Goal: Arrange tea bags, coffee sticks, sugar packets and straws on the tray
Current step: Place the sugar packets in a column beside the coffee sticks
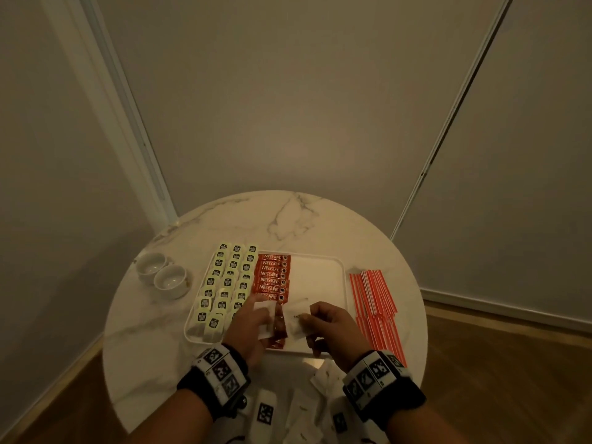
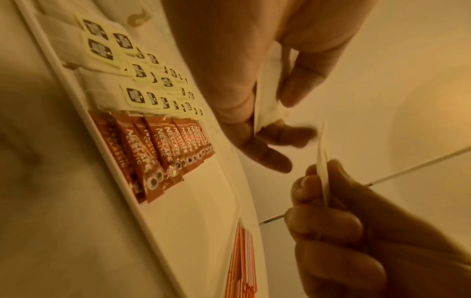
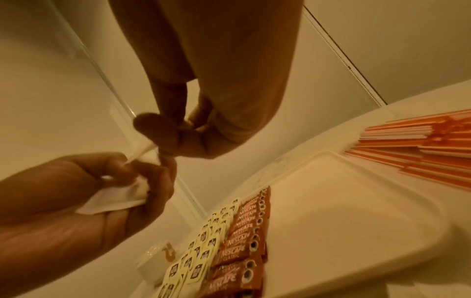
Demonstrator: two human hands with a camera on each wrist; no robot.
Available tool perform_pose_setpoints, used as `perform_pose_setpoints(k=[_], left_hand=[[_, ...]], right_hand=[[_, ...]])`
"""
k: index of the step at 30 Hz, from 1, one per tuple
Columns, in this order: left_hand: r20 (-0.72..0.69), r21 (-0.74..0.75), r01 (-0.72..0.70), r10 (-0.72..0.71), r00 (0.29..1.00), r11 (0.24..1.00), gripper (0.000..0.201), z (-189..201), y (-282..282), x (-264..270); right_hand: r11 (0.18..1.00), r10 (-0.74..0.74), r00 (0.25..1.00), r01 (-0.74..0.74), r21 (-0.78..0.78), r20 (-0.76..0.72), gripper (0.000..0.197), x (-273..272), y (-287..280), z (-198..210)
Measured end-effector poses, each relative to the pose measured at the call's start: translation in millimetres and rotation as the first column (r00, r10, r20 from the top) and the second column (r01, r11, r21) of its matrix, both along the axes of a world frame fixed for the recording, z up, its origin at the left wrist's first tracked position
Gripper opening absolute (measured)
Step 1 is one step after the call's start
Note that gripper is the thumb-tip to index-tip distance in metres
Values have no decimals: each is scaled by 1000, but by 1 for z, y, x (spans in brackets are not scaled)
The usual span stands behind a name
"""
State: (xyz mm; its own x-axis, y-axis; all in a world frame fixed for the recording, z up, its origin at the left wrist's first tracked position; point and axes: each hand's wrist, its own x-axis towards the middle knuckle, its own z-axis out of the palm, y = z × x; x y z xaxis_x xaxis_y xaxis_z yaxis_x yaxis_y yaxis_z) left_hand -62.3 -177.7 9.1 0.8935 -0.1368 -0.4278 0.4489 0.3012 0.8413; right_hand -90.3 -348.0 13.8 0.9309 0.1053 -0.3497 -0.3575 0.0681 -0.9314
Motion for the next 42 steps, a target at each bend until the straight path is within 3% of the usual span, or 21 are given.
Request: perform_pose_setpoints(k=[2,5,10,14,17,27,31,34,39,42], left_hand=[[66,70,42,-46,997,997,20,6,1,2],[238,316,120,-202,950,941,5,20,1,3],[370,531,-6,-226,901,847,10,30,5,16],[408,583,10,-304,861,812,10,35,9,19],[419,595,40,-352,837,803,7,38,11,22],[346,629,96,-389,854,771,8,32,6,20],[365,629,48,-349,863,776,9,28,4,18],[322,589,52,-293,900,806,8,26,2,18],[8,252,140,-147,989,958,47,10,2,22],[-129,187,146,-123,984,972,43,0,-1,23]], right_hand=[[1000,19,999,-19,3,33,8,1,1,3],[1000,15,995,-17,24,94,11,3,7,5],[997,69,982,-75,24,173,10,11,10,9],[991,126,956,-110,-75,265,14,22,9,21],[988,58,932,-3,-152,357,10,32,9,26],[979,-14,906,98,-179,424,11,46,9,35],[997,-5,940,33,-77,340,8,46,7,32],[990,90,963,-58,-131,255,13,44,6,25],[985,54,998,-46,-168,41,23,42,8,15],[990,14,986,-37,-137,-165,37,42,16,8]])
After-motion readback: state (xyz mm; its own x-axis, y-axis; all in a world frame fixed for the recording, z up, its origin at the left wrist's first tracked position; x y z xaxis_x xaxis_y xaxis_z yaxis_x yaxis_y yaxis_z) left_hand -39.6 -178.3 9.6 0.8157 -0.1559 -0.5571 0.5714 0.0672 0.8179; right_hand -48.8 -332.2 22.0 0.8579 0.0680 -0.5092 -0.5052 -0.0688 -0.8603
